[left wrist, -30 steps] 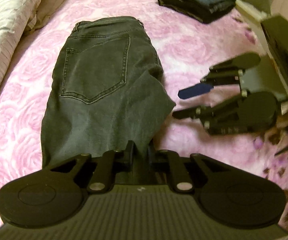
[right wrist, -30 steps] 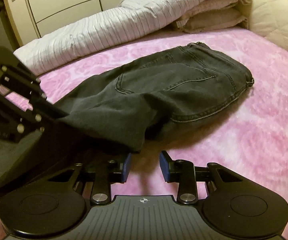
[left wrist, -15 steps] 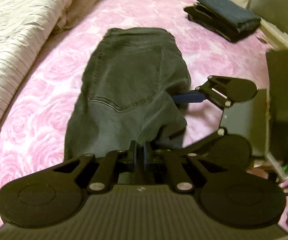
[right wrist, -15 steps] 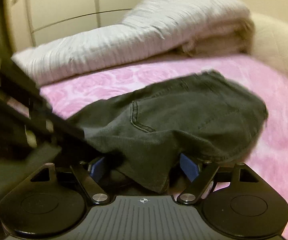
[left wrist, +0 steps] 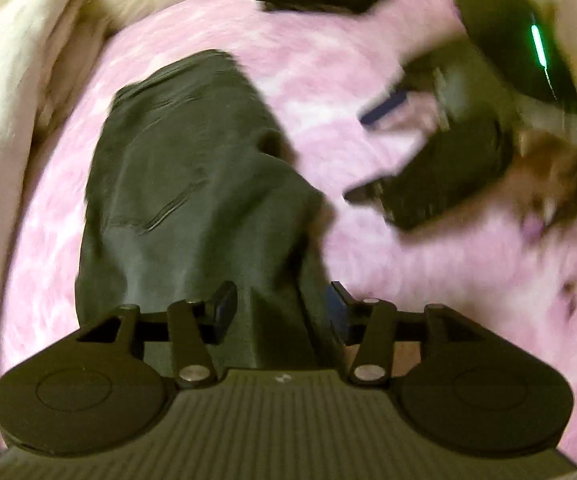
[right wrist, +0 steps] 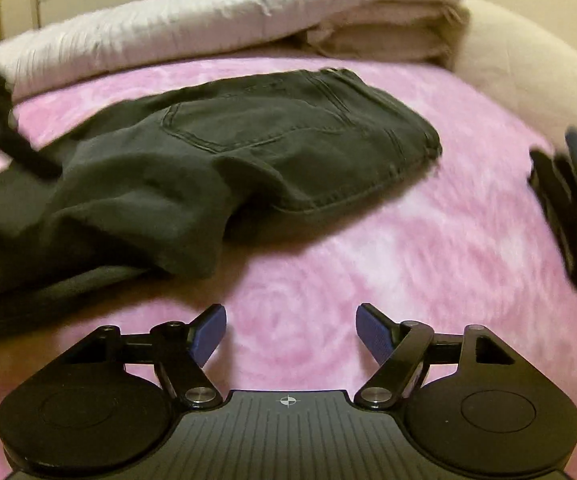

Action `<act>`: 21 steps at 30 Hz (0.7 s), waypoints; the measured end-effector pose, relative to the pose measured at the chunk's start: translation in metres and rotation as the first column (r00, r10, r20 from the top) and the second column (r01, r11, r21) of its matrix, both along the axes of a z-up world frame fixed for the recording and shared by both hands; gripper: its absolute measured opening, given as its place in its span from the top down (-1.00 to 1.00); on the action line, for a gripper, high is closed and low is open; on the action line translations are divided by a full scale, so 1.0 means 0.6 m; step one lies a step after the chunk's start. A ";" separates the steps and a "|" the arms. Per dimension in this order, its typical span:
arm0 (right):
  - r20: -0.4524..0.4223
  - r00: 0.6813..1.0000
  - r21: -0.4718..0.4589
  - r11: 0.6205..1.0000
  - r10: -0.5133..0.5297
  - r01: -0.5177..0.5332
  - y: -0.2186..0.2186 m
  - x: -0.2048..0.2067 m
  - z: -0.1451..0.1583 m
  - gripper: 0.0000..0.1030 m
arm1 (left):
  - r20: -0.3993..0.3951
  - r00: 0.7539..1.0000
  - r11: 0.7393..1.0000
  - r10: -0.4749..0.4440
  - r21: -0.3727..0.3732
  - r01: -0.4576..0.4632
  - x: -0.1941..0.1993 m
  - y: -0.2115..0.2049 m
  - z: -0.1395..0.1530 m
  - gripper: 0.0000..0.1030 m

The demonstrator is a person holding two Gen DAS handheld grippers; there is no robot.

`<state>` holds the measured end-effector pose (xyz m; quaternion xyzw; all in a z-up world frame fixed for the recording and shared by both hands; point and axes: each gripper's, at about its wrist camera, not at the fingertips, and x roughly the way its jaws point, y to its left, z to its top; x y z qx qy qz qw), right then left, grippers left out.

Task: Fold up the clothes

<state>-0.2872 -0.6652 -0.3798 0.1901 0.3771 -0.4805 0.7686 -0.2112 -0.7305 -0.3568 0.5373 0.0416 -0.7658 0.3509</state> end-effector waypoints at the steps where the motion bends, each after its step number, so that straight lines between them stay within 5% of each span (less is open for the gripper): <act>1: 0.019 1.000 0.004 1.000 -0.002 0.002 0.002 -0.004 0.003 -0.47 | 0.044 0.999 0.999 -0.026 -0.028 0.027 -0.011 0.004 -0.012 0.43; 2: 0.036 0.999 0.003 1.000 0.003 -0.004 0.005 -0.005 0.006 -0.47 | 0.041 0.999 0.999 -0.015 -0.033 0.016 -0.012 -0.002 -0.012 0.80; 4: 0.065 0.997 -0.006 0.999 0.033 -0.033 0.010 0.001 0.013 -0.48 | 0.000 0.999 0.999 0.035 -0.026 -0.035 -0.008 -0.022 -0.004 0.90; 8: 0.134 0.986 -0.028 0.995 0.102 -0.099 0.016 0.029 0.027 -0.51 | -0.194 0.948 0.966 0.254 0.094 -0.239 0.058 -0.076 0.037 0.95; 12: 0.198 0.975 -0.074 0.994 0.097 -0.083 -0.004 0.066 0.034 -0.56 | -0.268 0.904 0.941 0.334 0.144 -0.305 0.106 -0.098 0.060 0.95; 16: 0.129 0.986 -0.142 0.986 0.102 -0.083 -0.031 0.114 0.019 -0.57 | -0.262 0.906 0.941 0.333 0.146 -0.304 0.104 -0.101 0.058 0.96; 21: -0.036 0.993 -0.233 0.965 0.113 -0.119 -0.051 0.099 0.008 -0.50 | -0.193 0.958 0.977 0.211 0.078 -0.199 0.062 -0.067 0.041 0.80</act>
